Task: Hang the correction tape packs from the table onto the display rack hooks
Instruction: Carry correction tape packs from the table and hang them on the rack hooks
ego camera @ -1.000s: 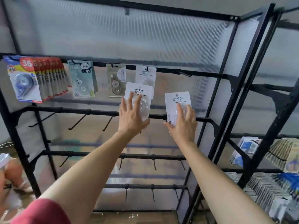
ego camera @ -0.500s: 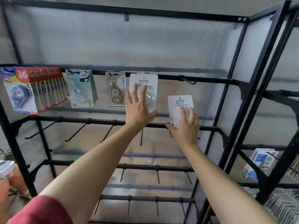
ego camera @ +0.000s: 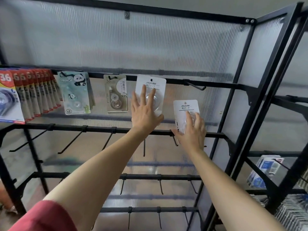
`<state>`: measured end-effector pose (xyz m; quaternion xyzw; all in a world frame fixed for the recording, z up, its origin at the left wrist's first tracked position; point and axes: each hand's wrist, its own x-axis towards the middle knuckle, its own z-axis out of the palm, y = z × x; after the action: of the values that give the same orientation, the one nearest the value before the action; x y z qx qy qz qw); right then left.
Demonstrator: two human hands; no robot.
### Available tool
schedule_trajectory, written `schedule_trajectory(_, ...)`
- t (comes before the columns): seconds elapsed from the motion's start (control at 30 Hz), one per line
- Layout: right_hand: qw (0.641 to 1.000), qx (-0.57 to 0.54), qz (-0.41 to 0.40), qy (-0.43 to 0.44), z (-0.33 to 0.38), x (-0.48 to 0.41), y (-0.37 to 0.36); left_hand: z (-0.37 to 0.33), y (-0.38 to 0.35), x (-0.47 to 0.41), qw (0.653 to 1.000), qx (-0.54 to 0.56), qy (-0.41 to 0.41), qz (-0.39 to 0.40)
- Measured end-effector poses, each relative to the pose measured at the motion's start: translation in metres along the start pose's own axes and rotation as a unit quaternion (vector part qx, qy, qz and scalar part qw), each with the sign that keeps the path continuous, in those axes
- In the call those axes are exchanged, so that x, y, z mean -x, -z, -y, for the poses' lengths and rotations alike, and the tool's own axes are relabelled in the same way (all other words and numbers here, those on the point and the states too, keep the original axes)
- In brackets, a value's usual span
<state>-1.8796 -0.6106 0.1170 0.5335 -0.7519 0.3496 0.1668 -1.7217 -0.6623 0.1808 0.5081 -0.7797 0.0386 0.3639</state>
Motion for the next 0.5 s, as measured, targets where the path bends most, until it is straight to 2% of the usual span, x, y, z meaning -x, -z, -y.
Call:
schedule_trajectory(0.23, 1.0, 0.014, 0.006, 0.001, 0.002, -0.003, -0.002, 0.001, -0.01, -0.002, 1.0, 0.019, 0.01, -0.011)
schedule_trajectory(0.5, 1.0, 0.01, -0.015, -0.008, 0.001, -0.012, -0.008, 0.012, -0.034, -0.032, 1.0, 0.001, 0.017, 0.019)
